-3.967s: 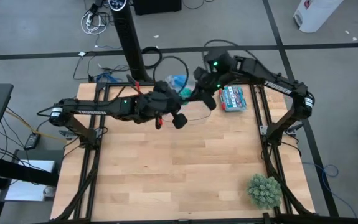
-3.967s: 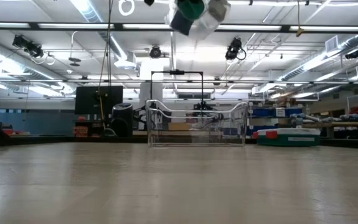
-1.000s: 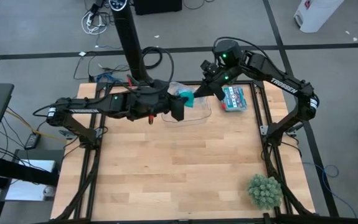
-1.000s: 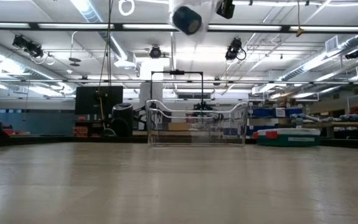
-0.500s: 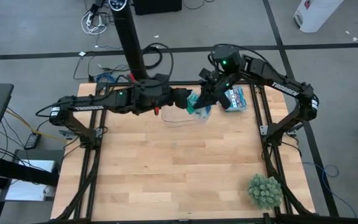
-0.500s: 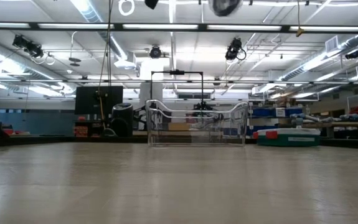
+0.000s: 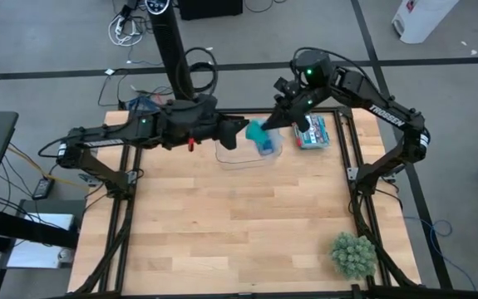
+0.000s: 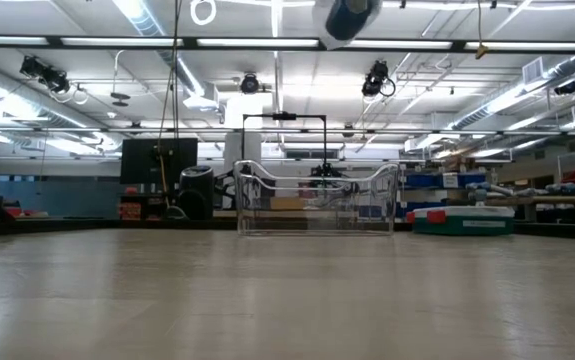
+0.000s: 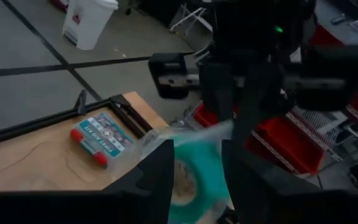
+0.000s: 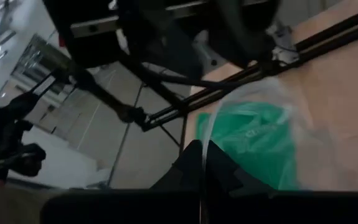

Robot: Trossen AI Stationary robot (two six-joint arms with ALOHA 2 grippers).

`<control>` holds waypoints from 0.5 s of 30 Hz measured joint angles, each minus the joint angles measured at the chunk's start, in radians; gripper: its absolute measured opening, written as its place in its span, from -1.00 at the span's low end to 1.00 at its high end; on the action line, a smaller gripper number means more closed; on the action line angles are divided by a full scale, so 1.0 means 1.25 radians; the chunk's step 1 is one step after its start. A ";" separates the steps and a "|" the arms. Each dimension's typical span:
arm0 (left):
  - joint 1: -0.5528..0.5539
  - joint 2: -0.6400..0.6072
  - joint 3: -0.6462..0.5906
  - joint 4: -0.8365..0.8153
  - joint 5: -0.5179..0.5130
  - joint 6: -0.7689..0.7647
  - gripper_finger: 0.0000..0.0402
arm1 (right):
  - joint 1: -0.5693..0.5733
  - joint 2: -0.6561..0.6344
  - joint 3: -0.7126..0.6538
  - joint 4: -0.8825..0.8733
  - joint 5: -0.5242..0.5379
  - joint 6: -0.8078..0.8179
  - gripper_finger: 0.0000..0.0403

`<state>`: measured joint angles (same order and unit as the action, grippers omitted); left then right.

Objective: Roll bandage
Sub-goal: Put the sky blue bandage into the transparent zip bag

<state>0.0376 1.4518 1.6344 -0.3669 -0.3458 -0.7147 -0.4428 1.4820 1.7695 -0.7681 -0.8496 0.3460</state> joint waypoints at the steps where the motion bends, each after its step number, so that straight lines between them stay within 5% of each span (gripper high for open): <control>1: 0.000 -0.006 0.000 -0.012 0.003 0.002 -0.32 | -0.007 -0.002 0.000 -0.003 0.000 0.003 -1.00; 6: -0.001 -0.023 0.000 -0.023 0.049 0.035 -0.36 | -0.021 -0.003 0.000 -0.008 -0.030 0.024 -1.00; 15: -0.004 -0.019 0.000 -0.069 0.021 0.326 -0.37 | -0.019 -0.003 0.000 -0.009 -0.070 0.014 -1.00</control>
<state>0.0326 1.4279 1.6341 -0.4528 -0.3197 -0.3077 -0.4660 1.4784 1.7691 -0.7790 -0.9375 0.3641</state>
